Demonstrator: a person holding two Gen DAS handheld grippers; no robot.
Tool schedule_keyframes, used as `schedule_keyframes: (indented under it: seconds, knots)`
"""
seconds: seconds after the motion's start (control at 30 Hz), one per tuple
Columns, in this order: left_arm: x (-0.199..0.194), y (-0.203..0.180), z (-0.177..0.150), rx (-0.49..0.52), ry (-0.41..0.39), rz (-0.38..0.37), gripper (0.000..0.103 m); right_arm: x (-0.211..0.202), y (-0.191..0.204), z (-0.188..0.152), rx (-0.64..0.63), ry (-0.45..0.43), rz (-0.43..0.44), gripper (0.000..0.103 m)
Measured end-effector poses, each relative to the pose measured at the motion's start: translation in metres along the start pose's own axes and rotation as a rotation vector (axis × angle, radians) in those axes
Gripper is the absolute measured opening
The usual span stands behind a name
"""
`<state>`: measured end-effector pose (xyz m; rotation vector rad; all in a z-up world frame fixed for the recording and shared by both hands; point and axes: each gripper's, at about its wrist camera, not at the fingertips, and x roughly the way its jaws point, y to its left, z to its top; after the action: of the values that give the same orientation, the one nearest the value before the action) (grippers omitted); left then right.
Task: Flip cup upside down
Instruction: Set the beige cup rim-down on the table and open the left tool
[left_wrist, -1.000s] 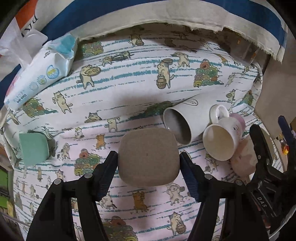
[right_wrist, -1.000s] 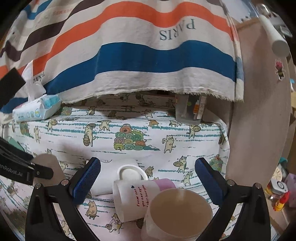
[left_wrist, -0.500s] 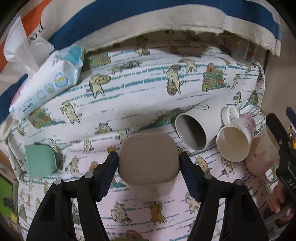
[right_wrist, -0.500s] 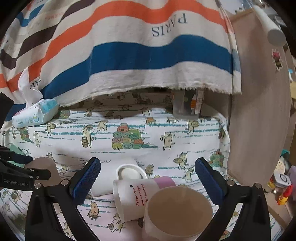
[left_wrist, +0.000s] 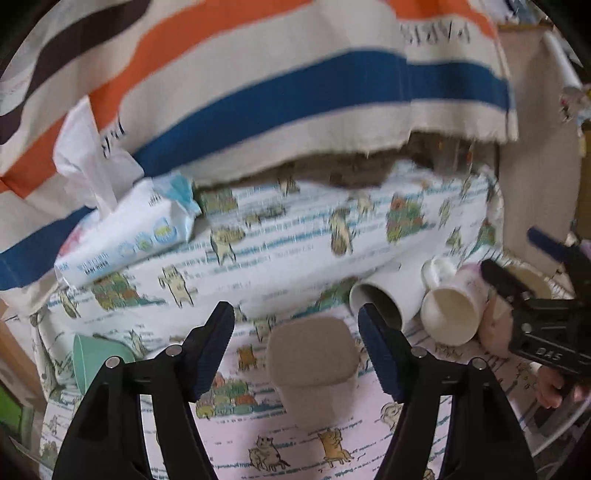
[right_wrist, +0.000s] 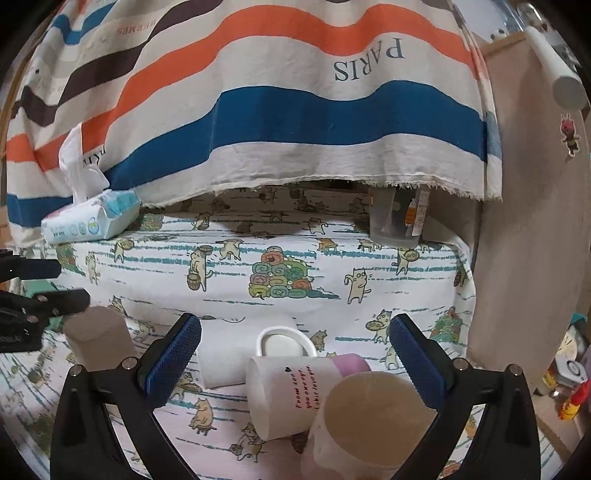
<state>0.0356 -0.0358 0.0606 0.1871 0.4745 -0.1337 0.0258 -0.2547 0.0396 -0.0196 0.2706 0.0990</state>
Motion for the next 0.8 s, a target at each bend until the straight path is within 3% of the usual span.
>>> schedule_keyframes:
  seconds: [0.1,0.23,0.37,0.57,0.7,0.8]
  knots:
    - [-0.015,0.009,0.002,-0.015,-0.076,0.006,0.072,-0.001,-0.003,0.001,0.024,0.0,0.018,0.103]
    - [-0.037,0.025,-0.008,-0.074,-0.203,0.033,0.089,-0.004,-0.008,0.004,0.058,-0.002,0.04,0.103]
    - [-0.05,0.028,-0.032,-0.053,-0.285,0.074,0.101,-0.011,-0.009,0.006,0.092,-0.018,0.078,0.103]
    - [-0.062,0.032,-0.043,-0.072,-0.36,0.048,0.103,-0.023,0.002,0.004,0.073,-0.049,0.104,0.103]
    - [-0.06,0.038,-0.05,-0.123,-0.369,0.043,0.103,-0.028,0.021,-0.002,0.018,-0.062,0.131,0.103]
    - [-0.054,0.038,-0.061,-0.105,-0.363,0.065,0.103,-0.027,0.031,-0.008,-0.008,-0.057,0.147,0.103]
